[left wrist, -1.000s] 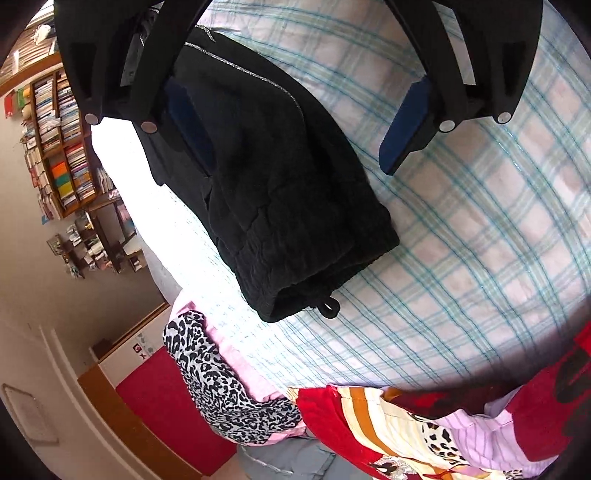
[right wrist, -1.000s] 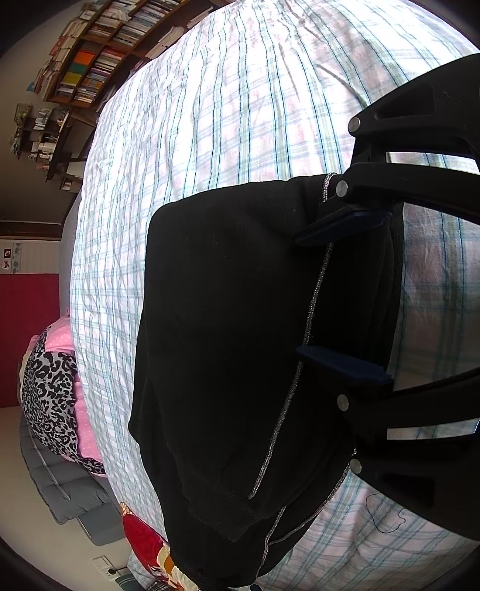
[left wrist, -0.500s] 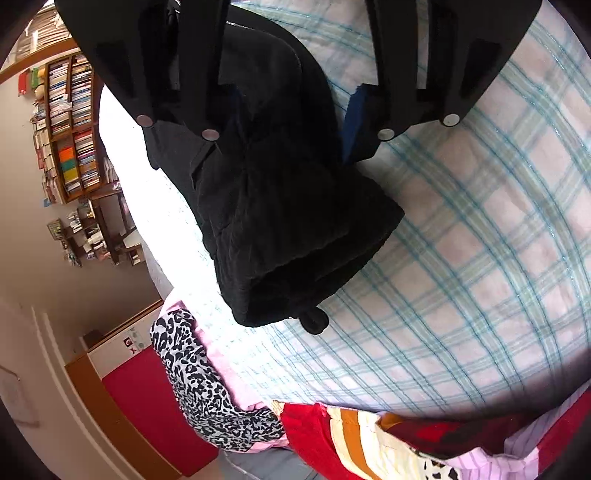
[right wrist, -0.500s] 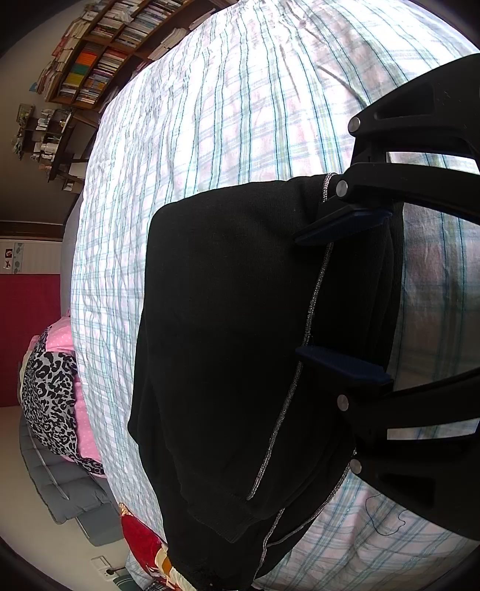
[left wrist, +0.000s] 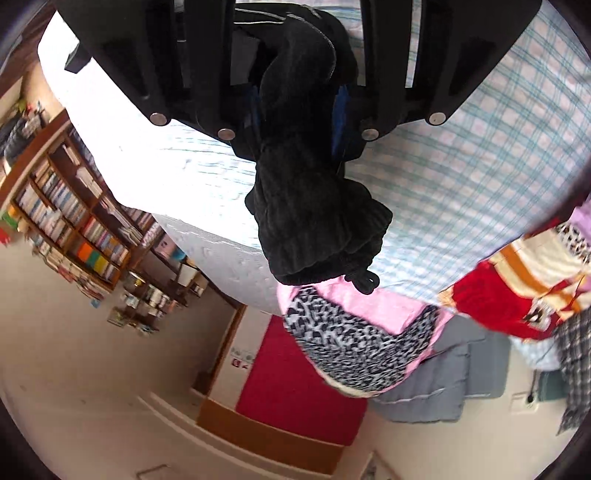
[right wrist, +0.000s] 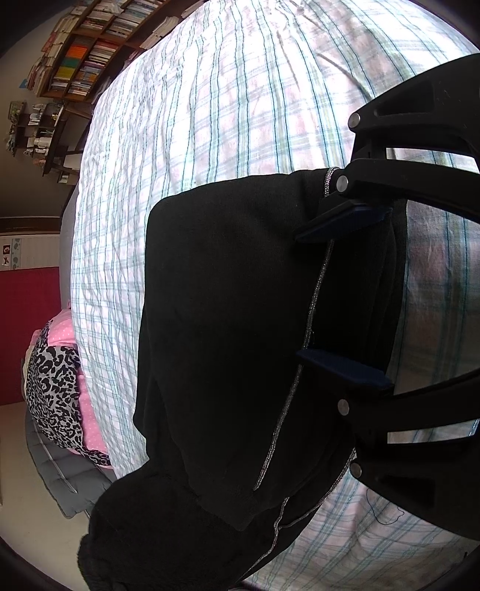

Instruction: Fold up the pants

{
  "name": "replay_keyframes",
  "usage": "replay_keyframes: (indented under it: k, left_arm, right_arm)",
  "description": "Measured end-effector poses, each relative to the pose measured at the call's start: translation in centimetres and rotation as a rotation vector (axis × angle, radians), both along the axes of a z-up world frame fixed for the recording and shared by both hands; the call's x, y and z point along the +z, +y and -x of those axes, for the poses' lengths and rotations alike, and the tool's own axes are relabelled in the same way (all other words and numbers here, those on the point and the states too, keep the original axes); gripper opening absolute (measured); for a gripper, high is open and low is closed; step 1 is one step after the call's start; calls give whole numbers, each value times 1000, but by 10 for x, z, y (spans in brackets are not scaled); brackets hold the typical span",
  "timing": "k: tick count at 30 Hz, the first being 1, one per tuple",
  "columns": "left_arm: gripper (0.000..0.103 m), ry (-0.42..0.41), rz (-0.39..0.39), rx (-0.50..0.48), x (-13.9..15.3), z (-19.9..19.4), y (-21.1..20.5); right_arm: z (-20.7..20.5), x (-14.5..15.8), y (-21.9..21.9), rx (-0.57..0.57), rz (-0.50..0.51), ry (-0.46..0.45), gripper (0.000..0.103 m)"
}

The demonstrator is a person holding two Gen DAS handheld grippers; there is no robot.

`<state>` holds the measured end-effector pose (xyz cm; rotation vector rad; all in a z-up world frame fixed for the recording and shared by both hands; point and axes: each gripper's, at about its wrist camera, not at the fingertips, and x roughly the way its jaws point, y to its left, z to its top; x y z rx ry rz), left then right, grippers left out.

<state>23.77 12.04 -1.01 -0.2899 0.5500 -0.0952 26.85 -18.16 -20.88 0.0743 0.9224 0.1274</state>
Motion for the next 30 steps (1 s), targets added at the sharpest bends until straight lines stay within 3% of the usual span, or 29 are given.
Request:
replay_keyframes:
  k: [6, 10, 14, 18, 20, 24, 26, 28, 30]
  left_arm:
    - [28, -5, -132, -177, -3, -3, -95]
    - [27, 32, -209, -262, -27, -7, -152]
    - [27, 45, -340, -324, -59, -3, -202]
    - [29, 52, -423, -356, -84, 1, -236]
    - [40, 67, -454, -375, -94, 0, -250]
    - [49, 87, -506, -457, -116, 4, -267]
    - [81, 76, -446, -538, -120, 11, -268]
    - [85, 38, -398, -641, -118, 25, -275]
    - [82, -11, -455, -682, -116, 39, -285]
  right_arm:
    - [-1, 3, -10, 17, -81, 7, 62]
    - [-2, 11, -32, 32, -177, 16, 62]
    - [4, 24, -54, 32, -148, -15, 62]
    - [5, 29, -82, -19, -165, -21, 62]
    - [3, 28, -98, -72, -198, -16, 62]
    - [0, 27, -113, -118, -228, -13, 62]
    - [1, 28, -114, -122, -230, -16, 62]
    - [-1, 29, -117, -126, -243, -18, 62]
    - [-1, 29, -122, -146, -267, -10, 62]
